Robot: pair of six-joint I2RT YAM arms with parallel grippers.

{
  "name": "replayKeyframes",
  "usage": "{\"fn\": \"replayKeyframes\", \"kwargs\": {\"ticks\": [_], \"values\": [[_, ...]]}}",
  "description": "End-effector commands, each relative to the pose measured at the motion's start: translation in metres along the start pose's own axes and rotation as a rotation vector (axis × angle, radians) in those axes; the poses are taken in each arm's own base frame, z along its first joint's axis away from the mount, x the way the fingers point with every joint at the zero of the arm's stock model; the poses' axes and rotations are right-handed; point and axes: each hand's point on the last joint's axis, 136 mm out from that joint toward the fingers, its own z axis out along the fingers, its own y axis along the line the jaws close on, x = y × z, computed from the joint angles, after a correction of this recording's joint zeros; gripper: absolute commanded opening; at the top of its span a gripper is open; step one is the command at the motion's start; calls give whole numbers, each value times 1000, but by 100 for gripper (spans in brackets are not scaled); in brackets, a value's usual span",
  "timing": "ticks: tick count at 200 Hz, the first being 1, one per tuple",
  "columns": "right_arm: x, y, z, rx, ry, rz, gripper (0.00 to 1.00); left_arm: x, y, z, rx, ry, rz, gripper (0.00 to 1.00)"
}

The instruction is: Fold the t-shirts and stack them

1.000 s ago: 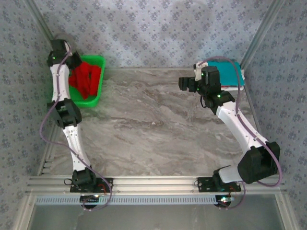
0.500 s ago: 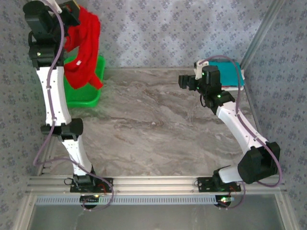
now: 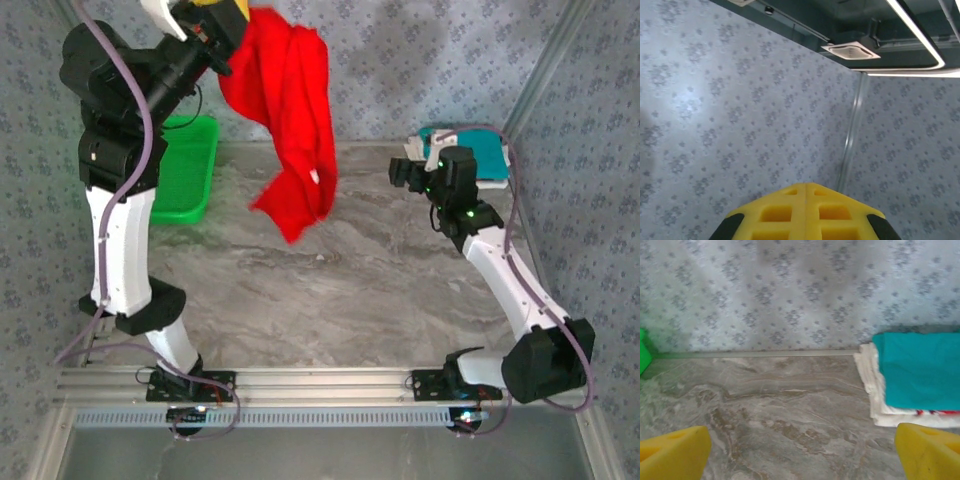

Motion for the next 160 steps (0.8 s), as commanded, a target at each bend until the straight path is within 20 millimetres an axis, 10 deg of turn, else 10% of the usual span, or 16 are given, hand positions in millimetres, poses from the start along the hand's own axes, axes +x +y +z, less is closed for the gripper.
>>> {"fn": "replayKeyframes", "kwargs": {"ticks": [1,22,42,79,110,160], "values": [[-10,-32,-18,101,-72,126,97,114,60,35,-160,277,-10,38],[-3,-47,-27,131,-76,179,97,220,98,48,-222,529,27,98],[4,-50,-31,126,-44,194,97,291,130,36,-322,743,51,96],[34,8,-39,-183,63,153,87,335,143,-9,-400,759,-36,80],[119,25,-39,-199,333,182,80,383,107,-64,-273,785,-114,77],[240,2,-43,-112,757,331,75,503,-31,-150,114,1146,-9,79]]}}
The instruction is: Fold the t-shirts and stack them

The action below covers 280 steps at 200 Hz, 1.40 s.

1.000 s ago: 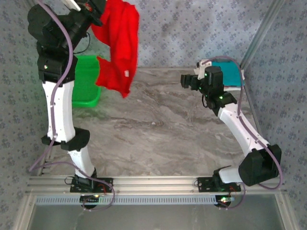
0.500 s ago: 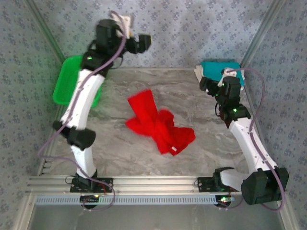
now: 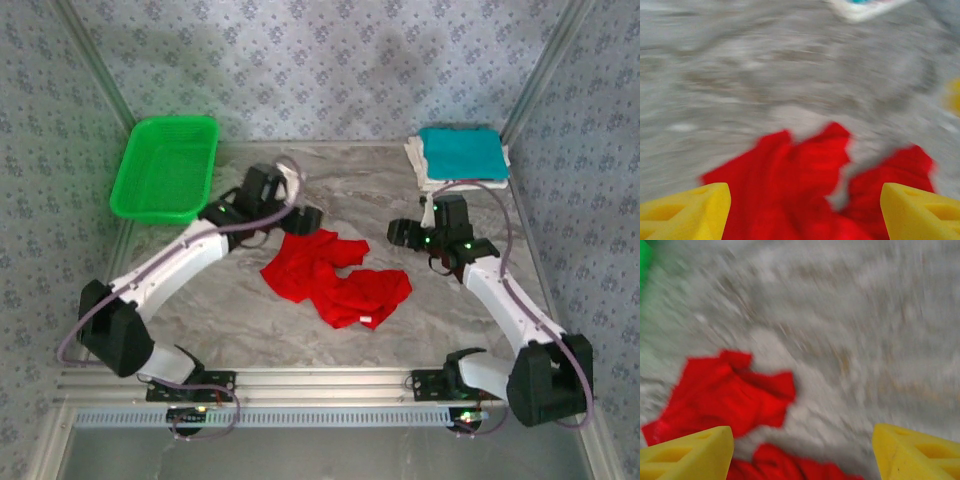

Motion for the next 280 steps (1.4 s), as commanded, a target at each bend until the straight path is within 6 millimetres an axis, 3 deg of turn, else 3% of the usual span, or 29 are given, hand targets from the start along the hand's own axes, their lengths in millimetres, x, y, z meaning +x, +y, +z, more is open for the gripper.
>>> {"fn": "replayKeyframes", "kwargs": {"ticks": [1,12,34,66,80,85,100,132,158,186,213,238,262,280], "values": [[51,-17,13,18,221,114,75,56,-53,21,147,114,132,79],[54,-16,19,-12,262,101,76,76,-64,27,175,154,135,82],[56,17,28,-107,336,-64,77,105,-69,35,167,207,110,83],[33,49,55,-87,378,-249,80,124,-33,17,-14,88,13,83],[23,59,74,-98,375,-276,81,134,-10,8,-91,54,-76,82],[10,66,81,-94,352,-292,81,138,-4,5,-105,51,-102,82],[3,75,102,-89,367,-337,81,151,10,-2,-154,32,-163,80],[8,100,145,-144,431,-422,82,162,21,-11,-134,-36,-251,80],[30,100,161,-129,526,-467,78,169,31,-11,-139,-57,-297,80],[38,108,167,-186,547,-453,58,176,45,-6,-159,-60,-347,79],[47,107,169,-191,576,-455,48,173,61,-4,-195,-77,-365,79],[55,101,166,-197,605,-439,24,166,71,-4,-213,-83,-365,79],[45,96,161,-191,580,-389,0,159,77,-4,-225,-98,-362,79],[25,84,156,-159,515,-317,0,157,85,-4,-244,-105,-383,79]]}}
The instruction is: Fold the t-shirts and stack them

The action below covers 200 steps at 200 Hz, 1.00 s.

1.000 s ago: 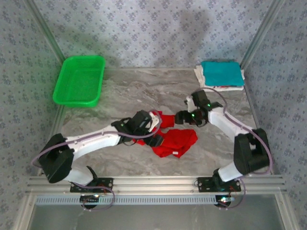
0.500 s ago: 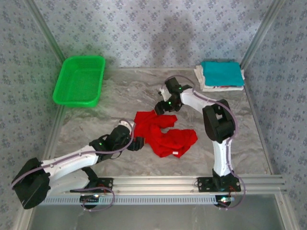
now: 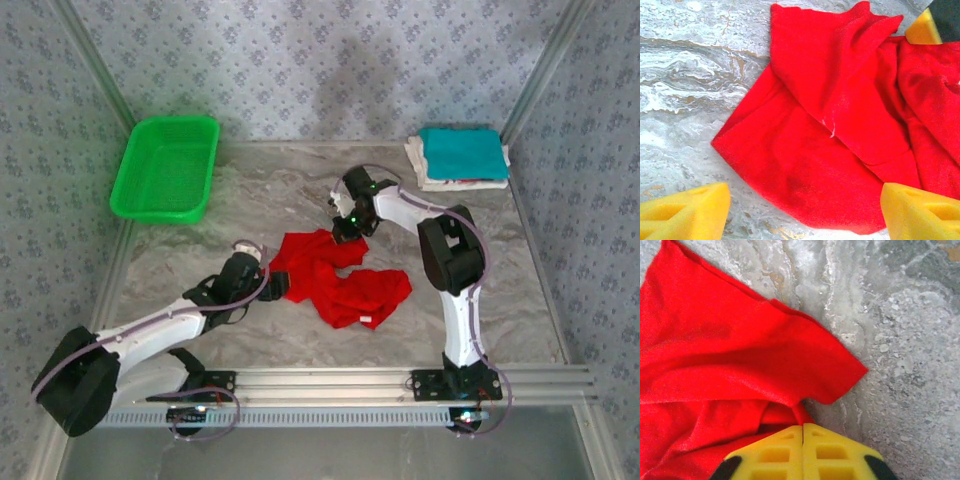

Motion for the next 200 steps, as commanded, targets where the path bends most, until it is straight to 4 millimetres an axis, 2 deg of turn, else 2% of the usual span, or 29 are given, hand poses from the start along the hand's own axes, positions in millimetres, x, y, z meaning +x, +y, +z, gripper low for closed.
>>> {"fn": "replayKeyframes", "kwargs": {"ticks": [1,16,31,50,64,81,100,135,154,193,195,200], "values": [[-4,-16,-23,7,-59,96,0,-25,-6,0,21,-57,-9,79],[-12,-36,-42,24,-130,180,0,-30,-2,1,18,-69,-31,79],[-13,-68,-66,79,-211,292,0,-37,0,0,24,-89,-49,78],[-5,-116,-104,170,-339,447,0,-42,0,0,34,-93,-47,79],[7,-146,-131,245,-424,548,0,-43,-1,3,42,-80,-34,79],[15,-163,-156,293,-490,615,0,-43,-7,6,70,-57,-15,79],[19,-168,-164,334,-509,647,0,-41,-23,16,148,-18,20,79],[11,-165,-157,290,-524,664,0,-30,-59,54,280,125,108,77],[12,-164,-154,283,-517,671,0,-32,-89,75,323,126,199,78],[13,-164,-171,291,-544,658,0,-28,-143,117,419,156,245,77],[21,-164,-165,292,-523,668,0,-27,-146,118,427,157,249,77],[24,-165,-164,293,-520,670,0,-25,-152,121,438,162,256,77]]}}
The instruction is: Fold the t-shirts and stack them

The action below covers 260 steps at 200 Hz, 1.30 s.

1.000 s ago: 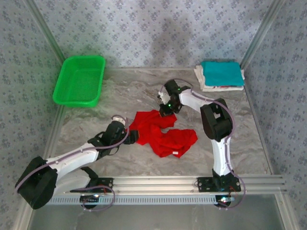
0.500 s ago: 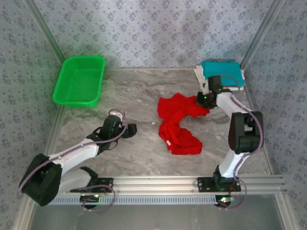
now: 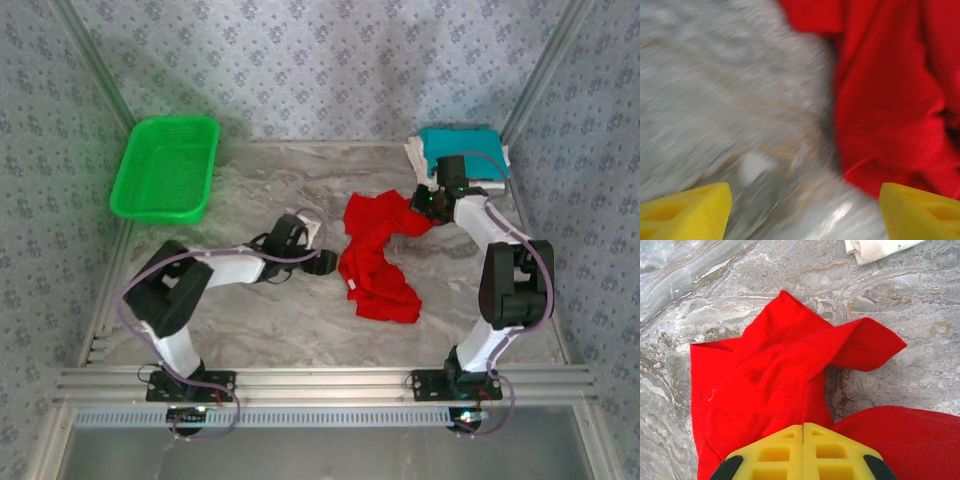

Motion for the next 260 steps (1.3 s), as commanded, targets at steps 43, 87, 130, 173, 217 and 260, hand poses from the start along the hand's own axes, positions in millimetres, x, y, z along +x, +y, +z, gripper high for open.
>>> {"fn": "replayKeyframes", "kwargs": {"ticks": [43,87,130,173,217,260], "values": [[3,-19,-18,11,-24,33,0,-1,-46,40,128,16,109,55],[3,-22,-17,3,-26,47,0,6,-25,34,32,5,103,13],[-6,-19,-27,1,-43,32,0,-10,2,-4,-123,-53,123,0],[-20,-7,-53,-18,-95,1,0,-33,41,-82,-259,-113,139,0],[-59,28,-90,-75,-201,-36,0,-69,71,-160,-324,-237,124,0],[-72,42,-53,-46,-111,-67,30,-75,117,-148,-412,-198,53,14]]}}
